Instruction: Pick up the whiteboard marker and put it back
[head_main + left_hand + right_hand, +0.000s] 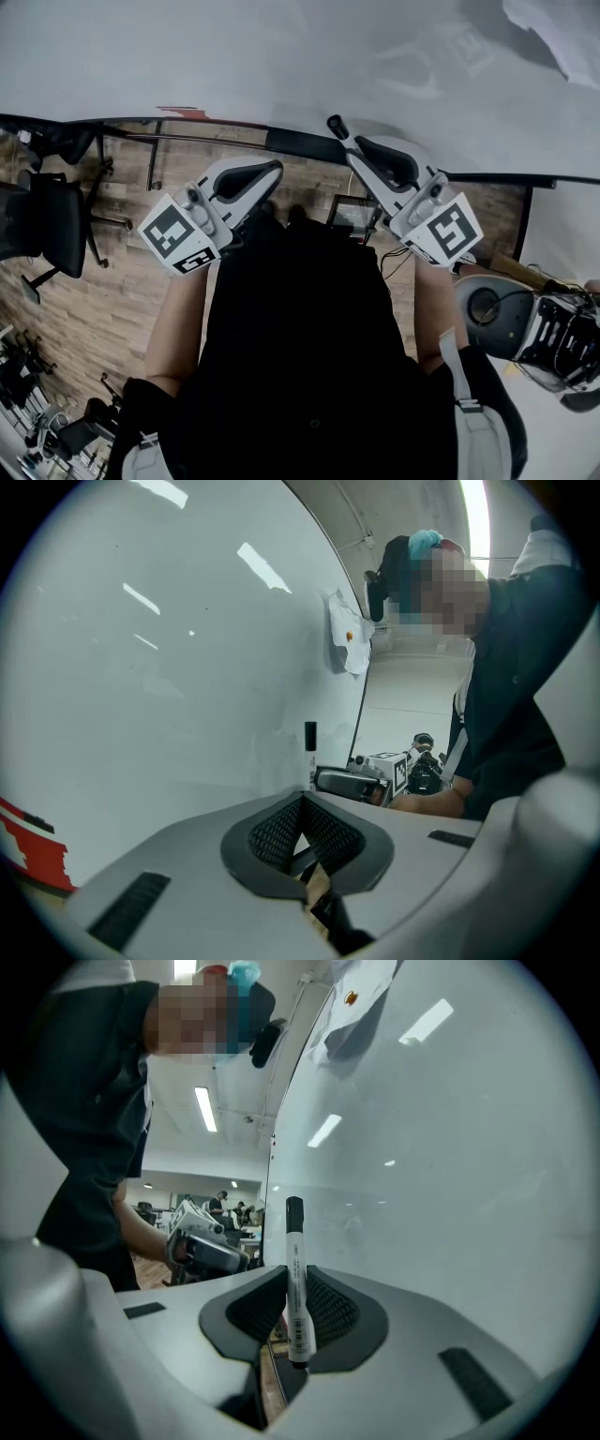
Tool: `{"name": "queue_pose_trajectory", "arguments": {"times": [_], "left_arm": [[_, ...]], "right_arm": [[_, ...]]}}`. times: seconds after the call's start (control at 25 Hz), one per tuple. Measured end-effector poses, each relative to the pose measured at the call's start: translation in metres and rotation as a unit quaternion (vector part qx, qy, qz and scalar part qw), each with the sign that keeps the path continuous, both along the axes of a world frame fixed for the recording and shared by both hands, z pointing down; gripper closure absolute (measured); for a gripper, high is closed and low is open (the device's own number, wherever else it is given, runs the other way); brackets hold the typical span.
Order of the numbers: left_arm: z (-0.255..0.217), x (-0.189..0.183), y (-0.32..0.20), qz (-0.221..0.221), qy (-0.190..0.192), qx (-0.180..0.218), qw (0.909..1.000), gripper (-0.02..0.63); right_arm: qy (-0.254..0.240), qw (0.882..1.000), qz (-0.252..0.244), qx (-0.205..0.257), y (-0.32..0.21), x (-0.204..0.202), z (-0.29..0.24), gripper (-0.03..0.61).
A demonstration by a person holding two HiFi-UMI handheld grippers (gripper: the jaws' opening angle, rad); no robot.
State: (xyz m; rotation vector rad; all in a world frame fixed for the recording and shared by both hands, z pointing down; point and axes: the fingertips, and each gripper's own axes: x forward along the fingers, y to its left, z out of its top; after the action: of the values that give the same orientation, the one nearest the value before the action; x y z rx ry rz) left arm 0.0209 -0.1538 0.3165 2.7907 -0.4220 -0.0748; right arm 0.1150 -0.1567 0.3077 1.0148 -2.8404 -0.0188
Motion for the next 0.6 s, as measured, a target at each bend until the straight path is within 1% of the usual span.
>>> {"name": "queue_pose_trajectory", "arguments": {"times": [0.12, 0.2, 0.28, 0.4, 0.52, 0.6], "left_arm": [[0.003, 0.0, -0.002, -0.001, -0.003, -0.001, 1.0, 0.603], [0.004, 0.0, -0.003, -0.001, -0.005, -0.002, 1.0, 0.603], [0.005, -0.001, -0.004, -0.002, -0.006, -0.003, 1.0, 0.603], [0.005, -0.003, -0.007, -0.004, -0.005, -0.003, 1.0, 0.603], [0.004, -0.005, -0.01, -0.006, -0.007, -0.001, 1.0, 0.603], [0.005, -0.006, -0.012, -0.008, -0.009, -0.001, 0.9999, 0.603]], "right_arm": [[0.032, 0.999, 0.017, 0.006, -0.011, -0.004, 0.011, 0.505], [0.067, 0.998, 0.019, 0.014, -0.017, -0.006, 0.024, 0.505], [0.113, 0.993, 0.012, 0.02, -0.019, -0.007, 0.039, 0.505], [0.17, 0.985, 0.011, 0.009, -0.024, -0.006, 0.064, 0.505], [0.21, 0.977, 0.018, -0.002, -0.028, -0.004, 0.084, 0.505], [0.222, 0.975, 0.021, -0.006, -0.031, -0.003, 0.096, 0.505]]}}
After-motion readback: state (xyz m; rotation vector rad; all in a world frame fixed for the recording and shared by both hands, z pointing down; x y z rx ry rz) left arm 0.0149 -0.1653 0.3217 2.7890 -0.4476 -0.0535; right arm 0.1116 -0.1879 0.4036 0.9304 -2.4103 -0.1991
